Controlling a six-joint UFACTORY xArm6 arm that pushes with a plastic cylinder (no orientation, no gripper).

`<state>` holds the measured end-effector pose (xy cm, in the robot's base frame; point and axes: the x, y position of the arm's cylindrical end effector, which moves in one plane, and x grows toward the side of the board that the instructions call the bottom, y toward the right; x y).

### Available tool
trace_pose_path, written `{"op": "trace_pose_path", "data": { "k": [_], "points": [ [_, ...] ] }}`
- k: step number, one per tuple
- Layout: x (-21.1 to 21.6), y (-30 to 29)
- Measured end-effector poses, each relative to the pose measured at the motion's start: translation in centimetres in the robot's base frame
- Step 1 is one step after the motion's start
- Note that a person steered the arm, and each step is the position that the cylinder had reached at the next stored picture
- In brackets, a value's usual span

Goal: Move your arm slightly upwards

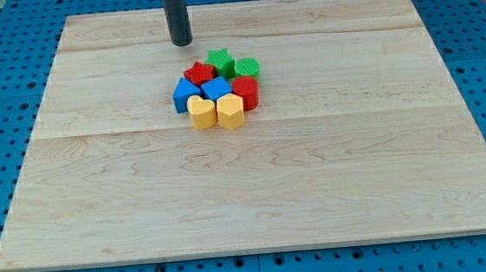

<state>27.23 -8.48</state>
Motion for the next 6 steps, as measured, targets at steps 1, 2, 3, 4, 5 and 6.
{"op": "trace_pose_path", "data": {
  "k": [1,2,3,4,5,6],
  "points": [
    [0.0,0.0],
    [0.1,0.0],
    [0.1,-0.9],
    [0.2,-1.1],
    [-1.8,-1.4],
    [-1.2,-1.6]
  ]
}}
